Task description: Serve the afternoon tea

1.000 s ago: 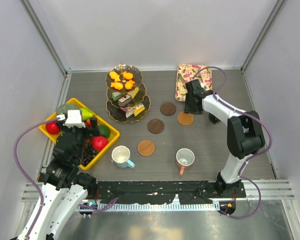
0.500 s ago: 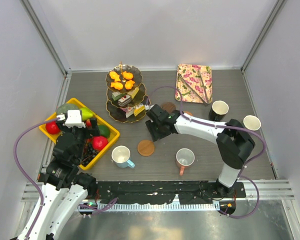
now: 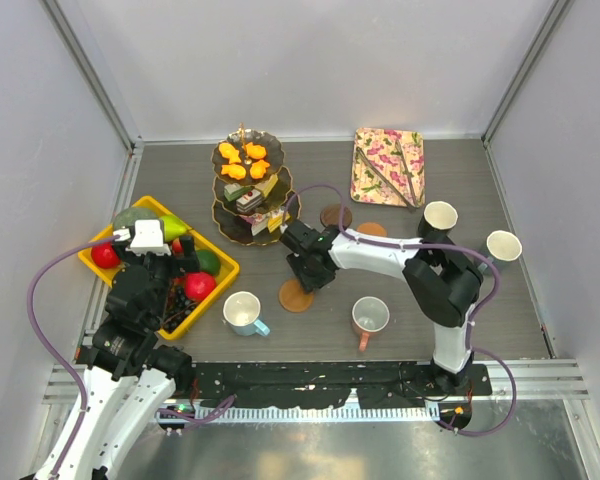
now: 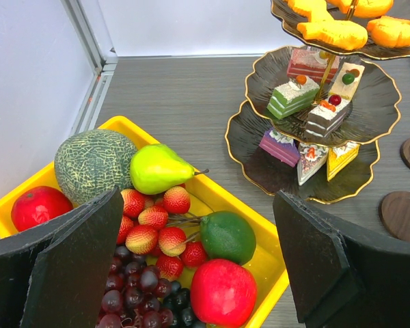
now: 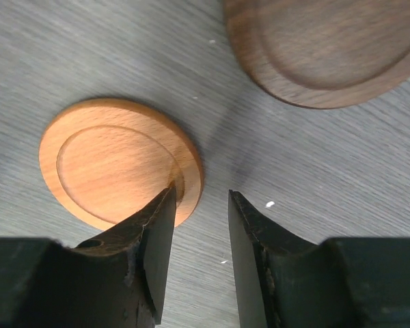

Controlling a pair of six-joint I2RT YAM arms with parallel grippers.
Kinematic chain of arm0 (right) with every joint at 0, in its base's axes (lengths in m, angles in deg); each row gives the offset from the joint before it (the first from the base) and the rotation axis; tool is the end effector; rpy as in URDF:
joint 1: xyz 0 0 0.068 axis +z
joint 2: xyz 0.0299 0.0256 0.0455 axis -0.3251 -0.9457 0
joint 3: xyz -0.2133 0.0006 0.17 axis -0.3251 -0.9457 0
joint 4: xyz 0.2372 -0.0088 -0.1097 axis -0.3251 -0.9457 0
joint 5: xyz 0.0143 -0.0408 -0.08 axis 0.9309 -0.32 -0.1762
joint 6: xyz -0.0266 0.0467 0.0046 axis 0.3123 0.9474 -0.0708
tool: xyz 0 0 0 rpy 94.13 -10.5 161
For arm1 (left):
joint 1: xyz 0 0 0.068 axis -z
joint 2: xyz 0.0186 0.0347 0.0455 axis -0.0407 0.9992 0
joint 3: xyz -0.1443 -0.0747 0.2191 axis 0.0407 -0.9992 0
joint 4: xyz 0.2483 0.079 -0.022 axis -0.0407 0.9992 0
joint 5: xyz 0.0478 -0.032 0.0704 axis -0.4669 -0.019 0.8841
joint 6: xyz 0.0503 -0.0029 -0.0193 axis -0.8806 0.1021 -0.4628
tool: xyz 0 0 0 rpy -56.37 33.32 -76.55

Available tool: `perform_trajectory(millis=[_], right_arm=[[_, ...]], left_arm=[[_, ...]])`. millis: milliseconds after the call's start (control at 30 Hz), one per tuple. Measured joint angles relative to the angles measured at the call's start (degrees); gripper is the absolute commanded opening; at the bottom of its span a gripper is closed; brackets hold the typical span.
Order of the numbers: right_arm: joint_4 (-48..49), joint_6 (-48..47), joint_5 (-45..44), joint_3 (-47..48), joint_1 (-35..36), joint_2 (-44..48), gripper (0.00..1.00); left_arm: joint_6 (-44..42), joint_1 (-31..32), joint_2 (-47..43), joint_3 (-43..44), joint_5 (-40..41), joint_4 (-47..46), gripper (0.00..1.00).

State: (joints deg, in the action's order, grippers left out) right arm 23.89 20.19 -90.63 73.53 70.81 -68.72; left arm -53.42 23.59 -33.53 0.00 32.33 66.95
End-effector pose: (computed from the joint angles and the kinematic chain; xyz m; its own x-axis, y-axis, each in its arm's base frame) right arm 0.2343 0.2934 0.1692 -0.8177 -0.4747 -0.3256 -0.5129 0.8576 0.0381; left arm 0.1021 -0.0239 0.3250 -0.0881 -0.0077 -0.9961 -0.0569 0.9984 -0.0027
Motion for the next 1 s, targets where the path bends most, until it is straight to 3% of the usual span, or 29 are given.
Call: perform_trajectory(millis=[133, 500, 1000], right_arm=[[0.11, 0.59, 0.13, -1.4, -2.97, 0.87, 0.39], [-1.14, -0.37, -3.45, -9.05, -20.15, 7.23, 0.38], [0.68, -1.16, -3.13, -10.73, -20.83, 8.44, 0.36]], left_arm=[[0.0, 0.0, 0.0, 0.0, 0.0, 0.0, 0.99], [0.0, 0.0, 0.02, 0.0, 0.0, 0.0, 0.99], [0.02, 0.0, 0.02, 0.0, -0.02, 0.0, 0.99]])
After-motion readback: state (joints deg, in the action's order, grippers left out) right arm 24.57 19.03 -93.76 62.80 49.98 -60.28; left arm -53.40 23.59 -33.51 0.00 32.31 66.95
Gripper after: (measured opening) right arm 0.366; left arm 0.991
